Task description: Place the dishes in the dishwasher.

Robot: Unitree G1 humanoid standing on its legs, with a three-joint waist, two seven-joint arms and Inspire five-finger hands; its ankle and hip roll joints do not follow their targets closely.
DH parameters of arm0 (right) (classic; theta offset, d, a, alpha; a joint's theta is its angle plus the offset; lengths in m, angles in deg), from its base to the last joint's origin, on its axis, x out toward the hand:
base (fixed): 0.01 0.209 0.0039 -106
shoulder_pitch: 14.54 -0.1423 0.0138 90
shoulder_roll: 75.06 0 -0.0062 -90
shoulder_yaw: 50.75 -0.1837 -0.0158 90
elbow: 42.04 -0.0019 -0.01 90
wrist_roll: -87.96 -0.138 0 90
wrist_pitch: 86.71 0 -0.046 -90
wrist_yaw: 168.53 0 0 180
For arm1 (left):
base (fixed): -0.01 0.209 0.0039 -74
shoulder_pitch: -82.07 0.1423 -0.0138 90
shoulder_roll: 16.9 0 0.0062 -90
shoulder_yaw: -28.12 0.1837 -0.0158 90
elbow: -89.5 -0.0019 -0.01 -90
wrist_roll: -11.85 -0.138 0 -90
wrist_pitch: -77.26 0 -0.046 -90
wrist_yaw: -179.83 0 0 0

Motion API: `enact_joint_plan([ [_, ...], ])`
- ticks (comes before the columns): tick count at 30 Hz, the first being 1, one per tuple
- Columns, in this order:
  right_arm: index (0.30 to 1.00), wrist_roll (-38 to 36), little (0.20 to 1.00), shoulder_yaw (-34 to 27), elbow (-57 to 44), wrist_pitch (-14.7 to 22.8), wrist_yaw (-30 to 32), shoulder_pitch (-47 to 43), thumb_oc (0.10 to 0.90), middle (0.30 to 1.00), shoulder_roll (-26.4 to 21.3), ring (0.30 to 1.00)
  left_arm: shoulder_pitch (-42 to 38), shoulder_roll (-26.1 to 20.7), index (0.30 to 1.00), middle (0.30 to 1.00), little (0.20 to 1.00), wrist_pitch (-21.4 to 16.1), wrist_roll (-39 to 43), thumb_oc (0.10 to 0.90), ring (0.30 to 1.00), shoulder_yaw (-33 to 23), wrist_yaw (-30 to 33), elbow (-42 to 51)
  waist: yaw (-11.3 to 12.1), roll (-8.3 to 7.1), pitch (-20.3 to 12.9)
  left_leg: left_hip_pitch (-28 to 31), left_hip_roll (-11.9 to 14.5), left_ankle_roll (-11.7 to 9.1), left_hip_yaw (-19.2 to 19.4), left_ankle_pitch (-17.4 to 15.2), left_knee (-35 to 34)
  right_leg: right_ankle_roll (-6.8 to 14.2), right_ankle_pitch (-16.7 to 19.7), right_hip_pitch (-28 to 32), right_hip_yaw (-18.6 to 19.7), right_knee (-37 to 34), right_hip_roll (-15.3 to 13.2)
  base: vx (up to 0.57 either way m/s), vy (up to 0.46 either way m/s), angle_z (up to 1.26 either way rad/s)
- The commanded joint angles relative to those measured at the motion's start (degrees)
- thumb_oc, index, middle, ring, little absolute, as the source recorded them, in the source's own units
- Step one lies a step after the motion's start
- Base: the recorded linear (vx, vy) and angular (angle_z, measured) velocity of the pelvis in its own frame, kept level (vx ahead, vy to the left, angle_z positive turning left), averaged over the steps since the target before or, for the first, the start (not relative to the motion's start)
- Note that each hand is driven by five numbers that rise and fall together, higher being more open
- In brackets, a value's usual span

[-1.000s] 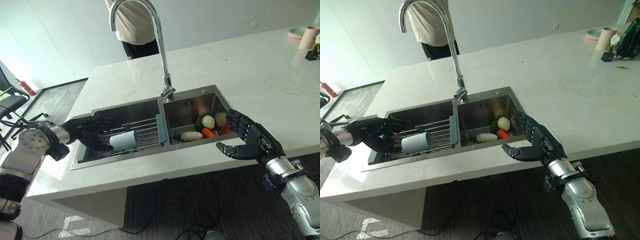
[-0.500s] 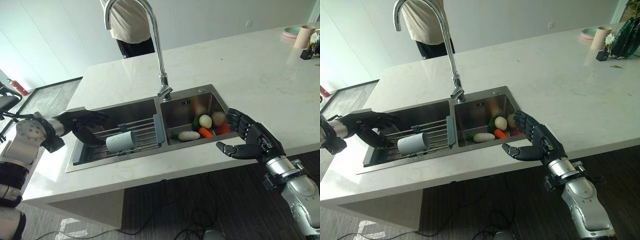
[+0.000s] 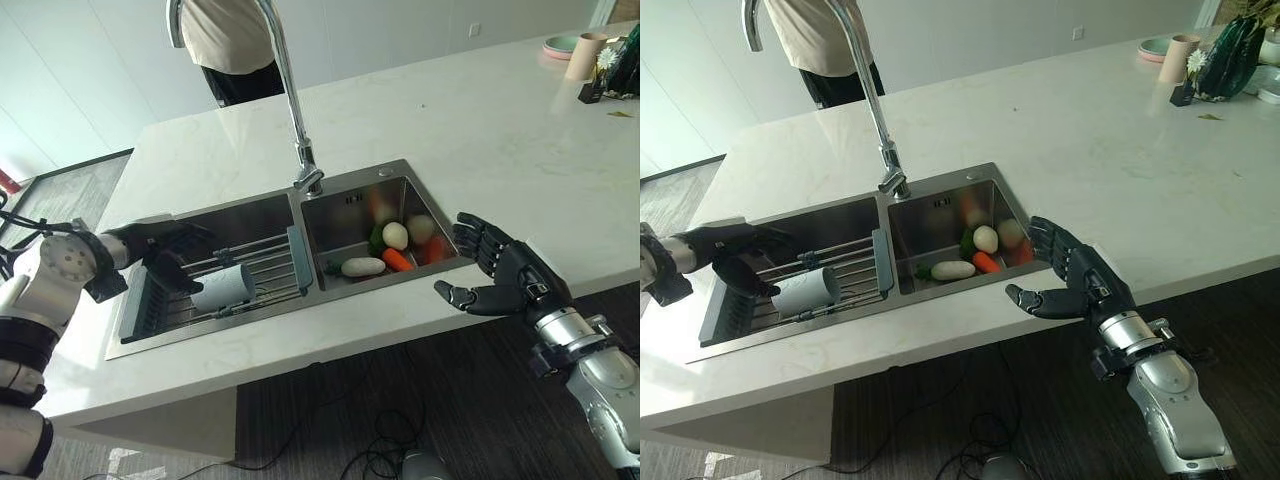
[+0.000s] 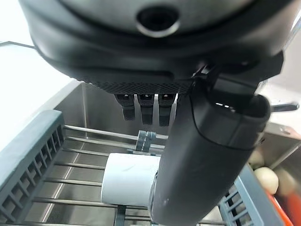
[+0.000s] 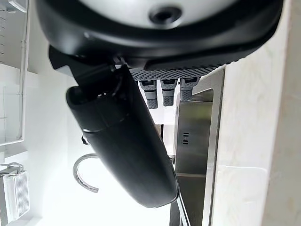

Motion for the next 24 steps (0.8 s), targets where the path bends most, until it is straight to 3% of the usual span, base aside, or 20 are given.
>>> enact_joint_plan([
  [1, 0.900, -2.2, 0.900, -3.1, -3.3, 7.7, -0.3, -6.5, 0.800, 0.900, -2.0, 0.900, -8.1, -4.0, 0.900, 0.900, 0.900, -2.1, -1.2, 0.800, 0.900, -2.3, 0.9, -1.1, -0.5, 0.14, -4.5, -1.3, 1.3, -0.5, -0.2, -10.9, 9.0, 5.6, 2.0, 6.5, 0.2, -7.0, -1.7, 0.01, 0.023, -0.18],
  [24, 0.900, -1.9, 0.900, -3.8, -3.3, 7.5, -1.3, -5.8, 0.800, 0.900, -2.3, 0.900, -6.4, -1.6, 0.900, 0.900, 0.900, 0.6, -2.1, 0.800, 0.900, -3.0, -2.5, -5.2, -1.6, -0.05, -4.6, -0.8, 1.4, -0.2, 0.9, -11.2, 9.0, 5.6, 2.1, 6.3, 0.8, -7.0, -1.3, 0.00, 0.002, -0.02],
])
